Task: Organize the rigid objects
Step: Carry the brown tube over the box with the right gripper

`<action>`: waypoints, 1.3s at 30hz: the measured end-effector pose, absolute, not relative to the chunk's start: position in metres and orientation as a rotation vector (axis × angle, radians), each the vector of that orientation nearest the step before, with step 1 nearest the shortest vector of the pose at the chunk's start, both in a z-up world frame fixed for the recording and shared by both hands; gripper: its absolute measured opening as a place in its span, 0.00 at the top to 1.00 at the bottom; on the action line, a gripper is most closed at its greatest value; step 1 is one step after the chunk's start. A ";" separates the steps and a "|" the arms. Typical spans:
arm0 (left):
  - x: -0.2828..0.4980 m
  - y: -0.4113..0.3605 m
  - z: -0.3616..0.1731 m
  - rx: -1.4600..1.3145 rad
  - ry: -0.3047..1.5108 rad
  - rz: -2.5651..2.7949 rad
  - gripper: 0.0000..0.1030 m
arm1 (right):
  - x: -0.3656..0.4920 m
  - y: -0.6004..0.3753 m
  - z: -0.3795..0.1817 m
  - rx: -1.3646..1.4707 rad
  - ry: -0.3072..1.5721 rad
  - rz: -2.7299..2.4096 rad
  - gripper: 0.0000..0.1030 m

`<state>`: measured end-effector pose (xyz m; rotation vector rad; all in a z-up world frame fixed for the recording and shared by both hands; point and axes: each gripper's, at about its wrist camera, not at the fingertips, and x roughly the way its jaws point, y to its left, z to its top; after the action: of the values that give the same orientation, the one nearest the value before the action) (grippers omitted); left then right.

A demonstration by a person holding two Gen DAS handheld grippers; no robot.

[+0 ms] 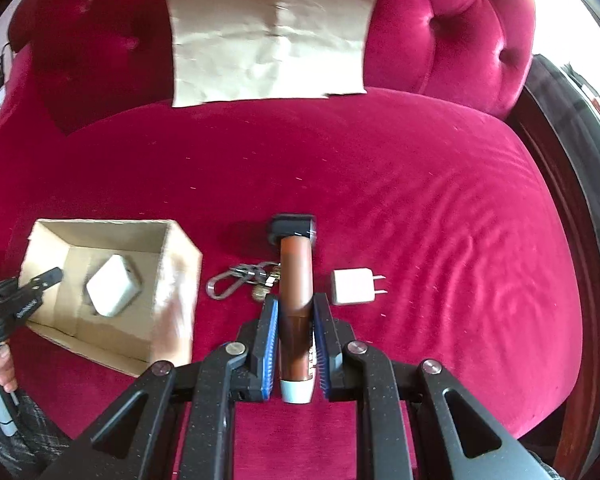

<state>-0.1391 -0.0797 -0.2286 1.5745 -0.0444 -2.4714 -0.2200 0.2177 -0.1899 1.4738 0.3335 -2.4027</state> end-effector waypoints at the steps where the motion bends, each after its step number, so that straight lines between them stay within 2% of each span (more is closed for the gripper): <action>1: -0.139 -0.080 -0.229 1.574 -0.044 -2.472 0.98 | -0.219 0.214 -0.188 1.469 0.336 -2.397 0.84; 17: -0.142 -0.077 -0.231 1.573 -0.033 -2.466 0.98 | -0.198 0.145 -0.176 1.403 0.362 -2.282 0.84; 39: -0.145 -0.079 -0.232 1.567 -0.025 -2.455 0.98 | -0.188 0.091 -0.217 1.484 0.364 -2.167 0.84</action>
<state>-0.1445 -0.0789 -0.2324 1.5672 -0.0251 -2.4553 -0.1883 0.0909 -0.2172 1.4844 0.3644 -2.1673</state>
